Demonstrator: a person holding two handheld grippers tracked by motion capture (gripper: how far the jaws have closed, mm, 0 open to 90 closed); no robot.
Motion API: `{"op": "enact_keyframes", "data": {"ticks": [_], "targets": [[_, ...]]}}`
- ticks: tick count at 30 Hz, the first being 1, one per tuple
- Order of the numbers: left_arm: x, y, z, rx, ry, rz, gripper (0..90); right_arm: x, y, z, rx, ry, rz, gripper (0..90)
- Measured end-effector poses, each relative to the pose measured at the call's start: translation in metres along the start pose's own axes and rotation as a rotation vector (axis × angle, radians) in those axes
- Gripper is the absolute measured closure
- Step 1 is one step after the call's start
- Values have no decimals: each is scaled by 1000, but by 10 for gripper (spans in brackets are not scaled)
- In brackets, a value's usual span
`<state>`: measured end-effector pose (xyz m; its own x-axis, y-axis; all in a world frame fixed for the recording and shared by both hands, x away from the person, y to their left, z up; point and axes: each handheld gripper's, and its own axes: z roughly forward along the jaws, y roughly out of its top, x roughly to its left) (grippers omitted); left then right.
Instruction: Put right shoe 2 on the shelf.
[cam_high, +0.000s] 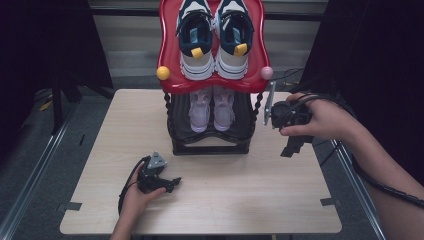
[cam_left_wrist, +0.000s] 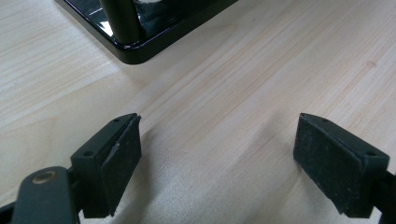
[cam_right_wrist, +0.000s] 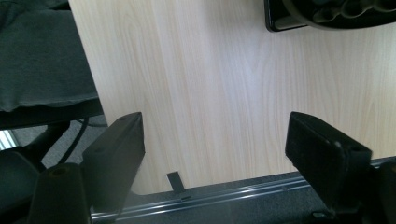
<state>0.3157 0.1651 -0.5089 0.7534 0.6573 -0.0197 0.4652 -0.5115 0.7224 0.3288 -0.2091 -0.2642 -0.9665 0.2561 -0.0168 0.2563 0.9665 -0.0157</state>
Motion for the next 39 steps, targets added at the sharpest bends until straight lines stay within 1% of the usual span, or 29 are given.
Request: {"op": "enact_keyframes", "data": {"ticks": [2,3,5,6,7,8,9,10,12,13,14,16,18,21,22,23,24,27,28,29,30,31,32,33,35,36,37,38,39], "targets": [[0,0,0,0,0,0,147,0,-1,6,3,12,3,194],[0,0,0,0,0,0,147,0,-2,12,-6,17,7,195],[0,0,0,0,0,0,147,0,-3,14,-4,20,13,194],[0,0,0,-1,0,-1,147,0,-4,19,-4,20,13,194],[0,0,0,-1,0,-1,147,0,-4,19,-4,20,13,194],[0,0,0,0,0,0,147,-1,-5,24,-14,25,11,194],[0,0,0,0,0,0,147,-1,-5,24,-14,25,11,194],[0,0,0,0,3,4,147,0,-6,29,-25,30,15,196],[0,0,0,0,0,-1,147,-1,-6,31,-29,30,5,194],[0,0,0,0,0,0,147,-1,-7,34,-28,35,10,194],[0,0,0,1,6,5,147,-1,-7,36,-31,34,3,194],[0,0,0,-1,0,-1,147,0,-9,43,-31,47,32,195],[0,0,0,0,3,4,147,-1,-9,48,-44,49,25,194],[0,0,0,0,0,0,147,-2,-10,53,-43,51,20,195],[0,0,0,0,0,0,147,-3,-10,58,-52,54,13,194],[0,0,0,0,0,0,147,-3,-10,58,-52,54,13,194],[0,0,0,0,0,-1,147,-2,-10,61,-42,59,33,193],[0,0,0,0,0,0,147,-3,-11,66,-50,61,29,193],[0,0,0,-6,0,-2,147,-3,-11,70,-45,62,40,193],[0,0,0,-6,0,-2,147,-3,-11,70,-45,62,40,193],[0,0,0,-3,7,4,147,-3,-12,74,-52,63,41,193],[0,0,0,-3,7,4,147,-3,-12,74,-52,63,41,193],[0,0,0,-3,1,-1,147,-4,-13,79,-60,69,51,192],[0,0,0,-3,1,-1,147,-4,-13,79,-60,69,51,192],[0,0,0,-4,1,0,147,-6,-13,84,-74,71,38,191],[0,0,0,-4,1,0,147,-6,-14,89,-78,69,48,192],[0,0,0,-3,4,4,147,-6,-14,89,-78,69,48,192],[0,0,0,-4,1,0,147,-5,-15,93,-71,76,79,191],[0,0,0,-4,1,0,147,-5,-15,93,-71,76,79,191]]}}
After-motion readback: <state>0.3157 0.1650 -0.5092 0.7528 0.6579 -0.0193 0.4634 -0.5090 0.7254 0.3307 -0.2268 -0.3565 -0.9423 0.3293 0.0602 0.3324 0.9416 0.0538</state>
